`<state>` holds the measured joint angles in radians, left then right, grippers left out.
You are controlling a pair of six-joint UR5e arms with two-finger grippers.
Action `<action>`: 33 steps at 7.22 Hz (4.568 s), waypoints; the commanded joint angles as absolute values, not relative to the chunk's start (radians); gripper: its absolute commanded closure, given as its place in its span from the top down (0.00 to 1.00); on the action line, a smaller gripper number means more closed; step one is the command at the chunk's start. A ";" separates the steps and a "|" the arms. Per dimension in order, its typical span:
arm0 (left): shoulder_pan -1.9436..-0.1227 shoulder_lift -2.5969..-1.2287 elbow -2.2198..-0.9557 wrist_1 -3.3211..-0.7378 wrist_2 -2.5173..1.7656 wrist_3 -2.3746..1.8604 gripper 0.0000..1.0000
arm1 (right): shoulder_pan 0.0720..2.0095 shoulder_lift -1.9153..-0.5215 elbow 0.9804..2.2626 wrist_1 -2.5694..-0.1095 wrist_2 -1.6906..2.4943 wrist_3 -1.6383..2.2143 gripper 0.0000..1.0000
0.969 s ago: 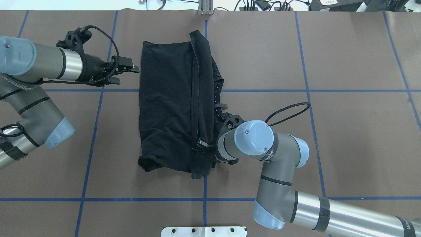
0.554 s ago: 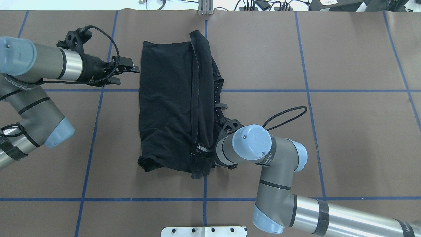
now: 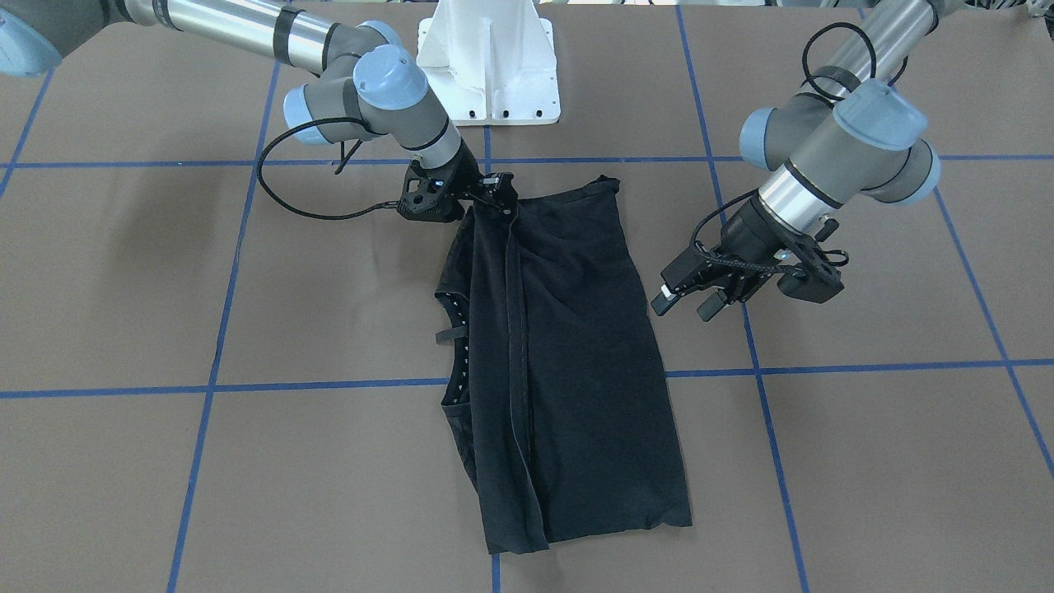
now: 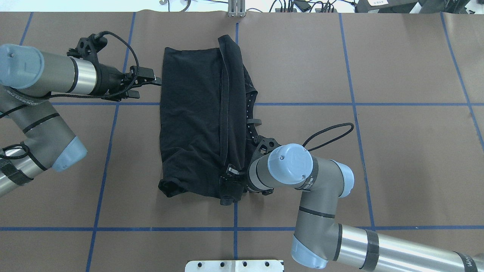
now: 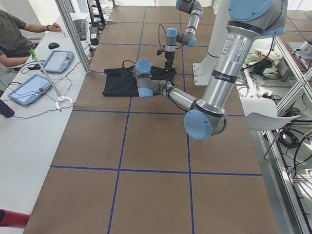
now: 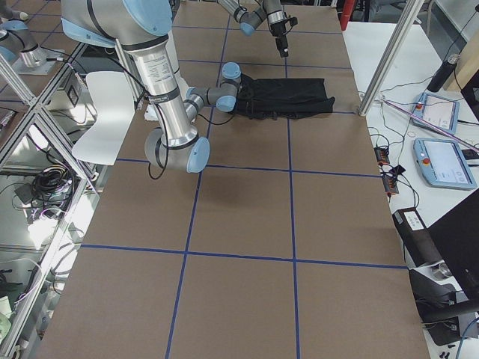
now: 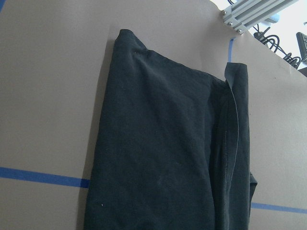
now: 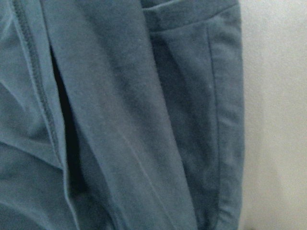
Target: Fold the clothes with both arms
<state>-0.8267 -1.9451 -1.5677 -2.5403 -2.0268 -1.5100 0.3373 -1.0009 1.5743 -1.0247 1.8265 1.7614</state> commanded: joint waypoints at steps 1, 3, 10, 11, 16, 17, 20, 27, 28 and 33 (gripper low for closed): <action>-0.824 -1.945 -1.566 -2.540 -2.025 -1.511 0.99 | 0.334 -0.997 1.582 -1.020 1.825 1.775 0.00; -0.822 -1.945 -1.565 -2.540 -2.025 -1.509 0.99 | 0.339 -0.996 1.585 -1.019 1.828 1.775 0.00; -0.639 -1.708 -1.822 -2.542 -1.998 -1.644 0.99 | 0.356 -1.028 1.681 -1.020 1.862 1.773 0.00; -0.564 -1.689 -1.854 -2.542 -1.941 -1.702 0.98 | 0.356 -1.029 1.681 -1.022 1.861 1.773 0.00; -0.420 -1.741 -1.781 -2.537 -1.805 -1.790 0.43 | 0.364 -1.040 1.681 -1.019 1.868 1.770 0.00; -0.414 -1.733 -1.789 -2.539 -1.802 -1.790 0.00 | 0.367 -1.051 1.683 -1.017 1.871 1.769 0.00; -0.408 -1.709 -1.847 -2.519 -1.830 -1.786 0.00 | 0.365 -1.074 1.690 -1.019 1.879 1.767 0.00; -0.354 -1.693 -1.898 -2.398 -1.847 -1.776 0.00 | 0.379 -1.154 1.761 -1.019 1.919 1.767 0.00; -0.354 -1.710 -1.908 -2.398 -1.848 -1.779 0.00 | 0.380 -1.151 1.781 -1.019 1.922 1.767 0.00; -0.269 -1.718 -1.989 -2.398 -1.850 -1.787 0.00 | 0.319 -1.265 1.936 -1.028 1.921 1.775 0.00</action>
<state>-0.3005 -1.7216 -1.9698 -2.3981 -1.8500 -1.7873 0.3460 -1.2182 1.8893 -1.0274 1.9218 1.7743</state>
